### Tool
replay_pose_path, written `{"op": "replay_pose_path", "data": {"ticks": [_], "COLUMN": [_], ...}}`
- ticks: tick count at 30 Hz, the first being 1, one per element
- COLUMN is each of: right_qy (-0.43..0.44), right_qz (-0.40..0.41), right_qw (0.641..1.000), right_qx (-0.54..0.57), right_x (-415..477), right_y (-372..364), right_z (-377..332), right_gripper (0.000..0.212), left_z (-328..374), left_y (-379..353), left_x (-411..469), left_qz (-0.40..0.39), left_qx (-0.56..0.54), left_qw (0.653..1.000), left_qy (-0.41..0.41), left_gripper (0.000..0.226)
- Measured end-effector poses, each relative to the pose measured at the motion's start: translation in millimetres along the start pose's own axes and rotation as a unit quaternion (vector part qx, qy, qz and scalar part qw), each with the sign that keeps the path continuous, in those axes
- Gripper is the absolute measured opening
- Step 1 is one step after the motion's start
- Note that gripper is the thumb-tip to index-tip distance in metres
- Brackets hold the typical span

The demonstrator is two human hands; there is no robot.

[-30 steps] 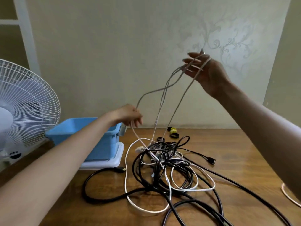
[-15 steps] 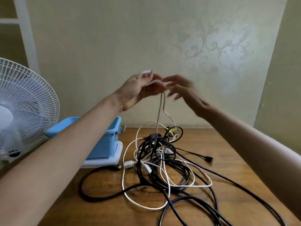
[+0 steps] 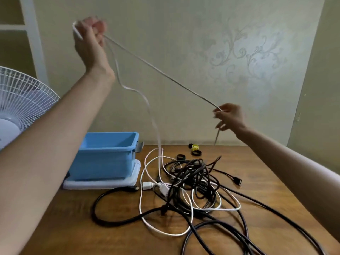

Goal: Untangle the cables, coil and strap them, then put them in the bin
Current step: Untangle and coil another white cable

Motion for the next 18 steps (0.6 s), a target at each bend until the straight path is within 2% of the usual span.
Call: {"op": "replay_pose_path", "data": {"ticks": [1,3,5,6,8,10,11,13,15,16,18], "right_qy": [-0.005,-0.020,-0.077,-0.101,-0.101,-0.065,-0.044,-0.007,0.045,0.073,0.126], "right_qz": [0.011,0.000,-0.096,-0.143,-0.183,-0.180,-0.177,-0.194,-0.226,-0.230,-0.208], "right_qw": [0.999,0.985,0.979,0.977,0.978,0.977,0.969,0.921,0.865,0.844,0.799], "right_qx": [-0.051,-0.169,-0.163,-0.120,-0.012,0.097,0.168,0.338,0.446,0.479,0.549], "right_x": [5,10,1,-7,-17,-13,-10,-5,-5,-4,0], "right_y": [9,20,10,2,-11,-18,-20,-21,-18,-12,11], "right_z": [12,37,57,58,33,-8,-33,-83,-131,-151,-184], "right_gripper": [0.016,0.036,0.060,0.064,0.059,0.053,0.053,0.059,0.068,0.070,0.070], "left_z": [5,10,-1,-15,-58,-94,-105,-119,-126,-129,-136], "left_y": [13,37,48,46,30,11,3,-15,-34,-41,-48], "left_x": [6,12,6,-2,-38,-95,-124,-175,-220,-238,-256], "left_qz": [0.023,0.057,0.062,0.031,-0.102,-0.249,-0.315,-0.442,-0.540,-0.564,-0.557], "left_qx": [0.009,0.036,0.150,0.216,0.302,0.342,0.360,0.369,0.353,0.339,0.321], "left_qw": [0.999,0.996,0.986,0.976,0.934,0.853,0.806,0.726,0.670,0.660,0.671], "left_qy": [-0.023,-0.059,-0.032,0.012,0.162,0.307,0.349,0.377,0.366,0.363,0.369], "left_gripper": [0.029,0.027,0.031,0.034,0.040,0.040,0.038,0.032,0.031,0.030,0.015]}}
Point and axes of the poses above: each hand's wrist, its own x-axis towards the middle knuckle, its own y-axis out of the back of the hand, z = x × y, the point moved 10 cm from there along x, towards the middle knuckle, and after that the axes turned 7 degrees about -x, right-handed, at the moved point
